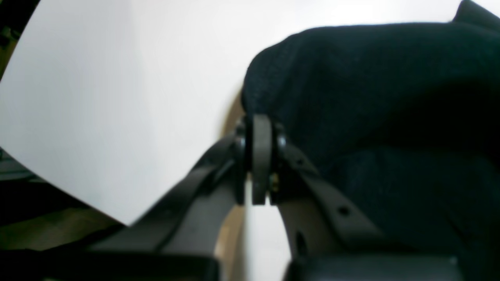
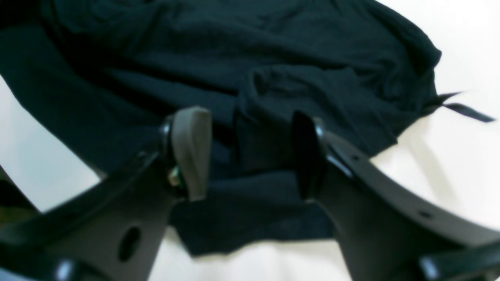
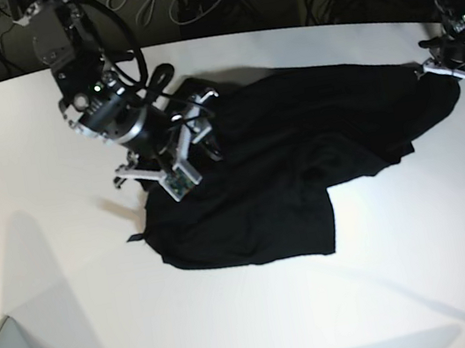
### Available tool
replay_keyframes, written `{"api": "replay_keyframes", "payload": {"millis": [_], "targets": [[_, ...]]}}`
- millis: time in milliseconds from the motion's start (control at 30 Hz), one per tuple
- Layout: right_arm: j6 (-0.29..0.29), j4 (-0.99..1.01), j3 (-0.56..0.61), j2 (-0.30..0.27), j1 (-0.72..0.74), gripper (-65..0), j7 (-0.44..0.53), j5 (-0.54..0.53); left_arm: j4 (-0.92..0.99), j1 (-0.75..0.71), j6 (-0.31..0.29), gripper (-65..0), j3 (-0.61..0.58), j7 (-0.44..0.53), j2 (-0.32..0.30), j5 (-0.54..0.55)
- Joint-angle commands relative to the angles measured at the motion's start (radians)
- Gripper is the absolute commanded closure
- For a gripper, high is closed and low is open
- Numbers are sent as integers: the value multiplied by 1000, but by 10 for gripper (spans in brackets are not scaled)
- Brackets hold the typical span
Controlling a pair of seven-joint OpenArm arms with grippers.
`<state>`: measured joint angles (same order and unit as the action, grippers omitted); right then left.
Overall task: Layout the t-shirt on the table in an organized manner, then fold the t-shirt properly
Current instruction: 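Drag the grasped edge with the right gripper away from the left gripper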
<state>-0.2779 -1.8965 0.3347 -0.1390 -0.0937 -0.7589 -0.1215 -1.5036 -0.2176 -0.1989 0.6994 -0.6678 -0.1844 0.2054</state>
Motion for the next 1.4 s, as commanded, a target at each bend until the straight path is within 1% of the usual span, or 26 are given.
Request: {"api": "replay_keyframes", "payload": {"millis": [0, 133, 233, 333, 433, 567, 800, 867, 900, 967, 1000, 1033, 1067, 1133, 1200, 1300, 1367], "targets": [[-7, 13, -3, -1, 36, -355, 26, -7, -16, 5, 2, -2, 7, 18, -2, -1], [-7, 117, -1, -1, 101, -355, 29, -7, -18, 5, 2, -2, 4, 18, 4, -2], [-8, 157, 1, -1, 127, -355, 29, -7, -16, 5, 2, -2, 4, 18, 13, -2], [-11, 170, 2, -1, 130, -355, 29, -7, -16, 5, 2, -2, 9, 18, 24, -2], [-39, 193, 2, 0, 130, -355, 29, -7, -16, 5, 2, -2, 9, 18, 26, -2], [-40, 219, 8, 3, 128, -355, 31, -7, -16, 5, 2, -2, 7, 18, 26, -2], [-40, 226, 73, 2, 131, -350, 42, -7, -16, 8, 2, -2, 3, 18, 26, -2], [-40, 236, 79, 0, 128, -315, 75, -7, -16, 10, 2, -2, 3, 18, 26, -2], [-40, 252, 79, 0, 128, -277, 88, -7, -16, 10, 2, -2, 3, 18, 26, -2], [-40, 292, 71, 0, 131, -171, 100, -7, -16, 11, 2, -2, 3, 18, 26, -2], [-40, 306, 66, -1, 133, -106, 100, -7, -16, 11, 2, -2, 4, 18, 26, -2], [-40, 311, 47, -4, 133, -32, 100, -7, -16, 11, 2, -2, 4, 18, 26, -2], [-40, 305, 17, -12, 133, 0, 100, -7, -16, 11, 2, -2, 6, 20, 26, -2], [-40, 272, -52, -18, 130, 0, 91, -7, -16, 13, 2, -2, 4, 20, 26, -2], [-40, 211, -164, -24, 113, 0, 85, -8, -16, 13, 2, -2, 6, 20, 26, -2], [-40, 104, -359, -18, 64, 0, 40, -10, -16, 13, 2, -2, 4, 20, 26, -2], [-40, 58, -449, -9, 42, 0, 20, -10, -16, 13, 2, -2, 4, 20, 26, -2]]}}
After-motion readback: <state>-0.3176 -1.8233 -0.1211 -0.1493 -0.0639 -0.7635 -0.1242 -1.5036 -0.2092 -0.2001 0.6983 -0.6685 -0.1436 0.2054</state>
